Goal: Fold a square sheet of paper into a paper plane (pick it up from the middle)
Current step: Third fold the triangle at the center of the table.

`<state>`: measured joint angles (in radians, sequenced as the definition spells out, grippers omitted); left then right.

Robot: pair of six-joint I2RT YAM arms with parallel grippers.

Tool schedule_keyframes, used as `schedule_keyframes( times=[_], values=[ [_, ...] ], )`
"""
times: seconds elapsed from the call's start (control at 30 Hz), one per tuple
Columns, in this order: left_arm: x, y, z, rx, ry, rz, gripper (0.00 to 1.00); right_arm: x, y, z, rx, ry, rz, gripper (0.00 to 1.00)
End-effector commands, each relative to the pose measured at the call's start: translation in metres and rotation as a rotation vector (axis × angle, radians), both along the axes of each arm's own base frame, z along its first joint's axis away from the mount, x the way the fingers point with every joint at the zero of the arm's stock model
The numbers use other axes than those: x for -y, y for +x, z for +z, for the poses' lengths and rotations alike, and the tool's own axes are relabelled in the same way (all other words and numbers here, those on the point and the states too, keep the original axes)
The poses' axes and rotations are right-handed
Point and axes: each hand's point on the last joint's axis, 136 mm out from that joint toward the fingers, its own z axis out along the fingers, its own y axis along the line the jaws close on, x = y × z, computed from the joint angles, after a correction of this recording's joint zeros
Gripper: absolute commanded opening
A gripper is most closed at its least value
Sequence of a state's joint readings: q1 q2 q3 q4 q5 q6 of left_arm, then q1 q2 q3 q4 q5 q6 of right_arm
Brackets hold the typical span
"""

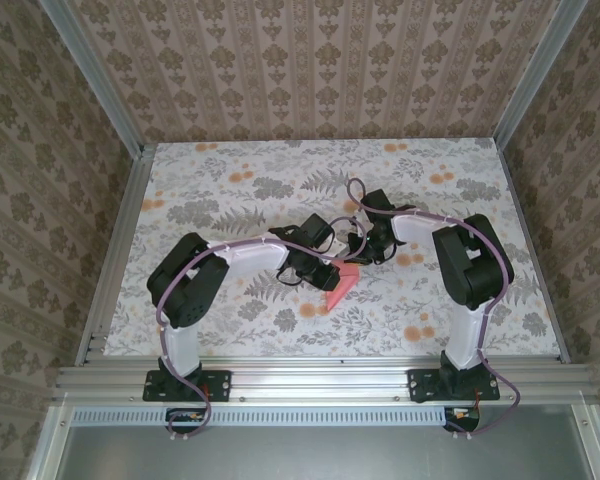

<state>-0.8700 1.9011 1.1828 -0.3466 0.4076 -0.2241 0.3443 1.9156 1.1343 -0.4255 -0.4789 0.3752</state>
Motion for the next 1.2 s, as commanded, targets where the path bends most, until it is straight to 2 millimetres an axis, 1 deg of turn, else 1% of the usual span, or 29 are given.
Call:
schedule_keyframes(
  times=[0.0, 0.23, 0.4, 0.5, 0.67, 0.73, 0.83, 0.93, 1.03, 1.17],
  values=[
    [-0.002, -0.001, -0.011, -0.011, 0.013, 0.01, 0.1, -0.004, -0.002, 0.012, 0.001, 0.043, -0.017, 0.11],
    [-0.003, 0.0, -0.012, -0.005, 0.019, 0.008, 0.09, -0.003, -0.002, 0.01, -0.007, 0.043, -0.021, 0.11],
    [-0.007, 0.0, -0.016, 0.002, 0.034, 0.019, 0.09, -0.004, 0.0, 0.017, 0.006, 0.058, -0.038, 0.12],
    [-0.01, -0.002, -0.018, -0.003, 0.042, 0.029, 0.09, 0.001, 0.006, 0.024, 0.024, 0.057, -0.069, 0.14],
    [-0.011, -0.003, -0.021, -0.006, 0.044, 0.035, 0.09, 0.008, 0.017, 0.047, 0.072, 0.123, -0.138, 0.17],
    [-0.01, -0.002, -0.02, -0.003, 0.041, 0.034, 0.09, 0.013, 0.017, 0.052, 0.082, 0.121, -0.155, 0.18],
    [-0.008, 0.0, -0.018, 0.002, 0.035, 0.031, 0.09, 0.019, 0.014, 0.057, 0.094, 0.115, -0.176, 0.19],
    [-0.005, 0.0, -0.016, 0.0, 0.022, 0.027, 0.09, 0.022, 0.006, 0.056, 0.087, 0.113, -0.179, 0.19],
    [-0.004, -0.001, -0.016, -0.003, 0.018, 0.017, 0.1, 0.023, -0.006, 0.052, 0.064, 0.124, -0.179, 0.19],
    [-0.001, -0.001, -0.012, -0.002, -0.001, 0.009, 0.1, 0.024, -0.018, 0.041, 0.033, 0.13, -0.185, 0.18]
  ],
)
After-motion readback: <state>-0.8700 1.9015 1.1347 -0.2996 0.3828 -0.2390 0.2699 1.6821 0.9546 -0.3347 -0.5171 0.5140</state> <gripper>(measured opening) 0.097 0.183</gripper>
